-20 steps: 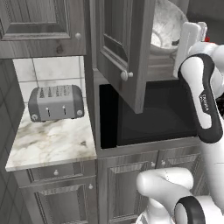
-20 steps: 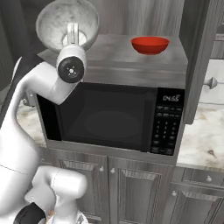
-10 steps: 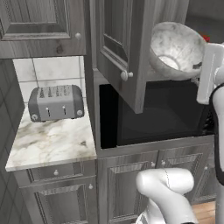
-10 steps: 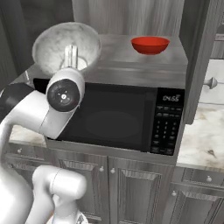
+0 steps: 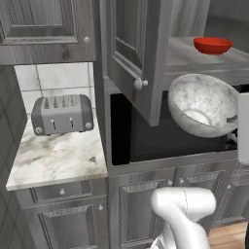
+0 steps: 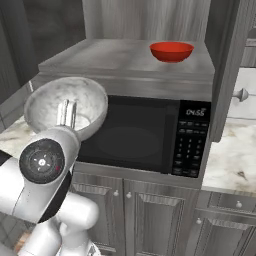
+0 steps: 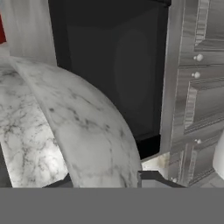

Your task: Take the smaller bowl and place it next to the appetizer plate on the dining counter , and place the larger bowl next to the plate with cooked food.

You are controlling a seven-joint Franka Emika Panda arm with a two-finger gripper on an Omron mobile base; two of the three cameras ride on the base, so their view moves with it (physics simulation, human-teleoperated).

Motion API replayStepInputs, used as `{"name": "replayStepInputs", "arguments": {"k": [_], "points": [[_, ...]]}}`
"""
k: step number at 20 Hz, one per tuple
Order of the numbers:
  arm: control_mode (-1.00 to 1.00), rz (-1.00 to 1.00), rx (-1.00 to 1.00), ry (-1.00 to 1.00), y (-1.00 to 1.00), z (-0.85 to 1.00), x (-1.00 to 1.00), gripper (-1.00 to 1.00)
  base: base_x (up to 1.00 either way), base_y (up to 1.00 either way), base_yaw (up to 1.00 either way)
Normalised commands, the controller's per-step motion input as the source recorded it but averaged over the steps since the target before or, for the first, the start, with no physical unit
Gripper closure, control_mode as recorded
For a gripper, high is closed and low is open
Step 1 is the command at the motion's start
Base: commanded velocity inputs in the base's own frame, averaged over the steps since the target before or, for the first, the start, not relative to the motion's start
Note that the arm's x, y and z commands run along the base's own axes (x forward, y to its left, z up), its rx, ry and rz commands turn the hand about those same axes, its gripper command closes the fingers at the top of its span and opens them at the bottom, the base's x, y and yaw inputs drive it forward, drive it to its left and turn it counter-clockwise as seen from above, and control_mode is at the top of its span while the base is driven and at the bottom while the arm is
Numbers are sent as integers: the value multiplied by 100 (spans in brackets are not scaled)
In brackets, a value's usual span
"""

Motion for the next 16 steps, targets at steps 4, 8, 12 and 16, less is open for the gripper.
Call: {"name": "replayStepInputs", "arguments": {"k": [4, 8, 12, 16], "points": [[-100, 3, 0, 16, 18, -36, -30, 100, 0, 0, 0], [-100, 3, 0, 14, 24, -9, 4, 100, 0, 0, 0], [100, 1, 0, 5, 0, -2, -24, 100, -75, -18, 0], [100, 0, 0, 0, 0, 0, 0, 100, -100, -28, 0]]}}
